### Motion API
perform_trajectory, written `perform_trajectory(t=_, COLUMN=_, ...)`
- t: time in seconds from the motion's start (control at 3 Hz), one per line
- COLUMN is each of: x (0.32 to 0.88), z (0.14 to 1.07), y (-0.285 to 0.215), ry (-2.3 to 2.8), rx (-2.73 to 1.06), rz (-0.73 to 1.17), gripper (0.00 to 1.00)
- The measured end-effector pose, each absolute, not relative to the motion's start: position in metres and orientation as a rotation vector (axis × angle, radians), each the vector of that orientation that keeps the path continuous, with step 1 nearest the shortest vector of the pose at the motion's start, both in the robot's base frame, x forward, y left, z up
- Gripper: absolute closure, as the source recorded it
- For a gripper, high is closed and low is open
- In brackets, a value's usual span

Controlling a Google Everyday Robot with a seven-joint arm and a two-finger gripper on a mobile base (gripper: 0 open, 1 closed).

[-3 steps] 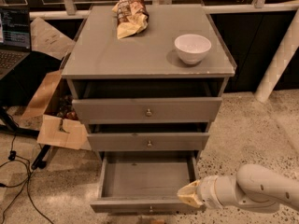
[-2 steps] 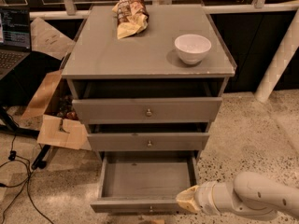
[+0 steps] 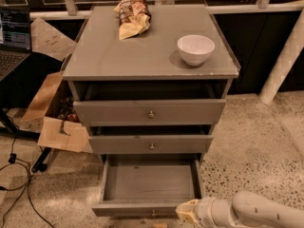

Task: Close bottom drawer

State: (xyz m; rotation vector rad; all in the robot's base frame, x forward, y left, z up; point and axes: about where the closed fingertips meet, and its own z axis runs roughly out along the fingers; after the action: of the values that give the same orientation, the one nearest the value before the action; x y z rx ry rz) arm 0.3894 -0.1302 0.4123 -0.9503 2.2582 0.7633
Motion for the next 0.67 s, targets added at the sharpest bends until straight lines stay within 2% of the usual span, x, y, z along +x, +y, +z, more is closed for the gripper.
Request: perform_trajectory(t=0.67, x=0.399, z=0.312, y=-0.118, ry=2.313, rx=-0.929, rz=0.933, gripper=1.00)
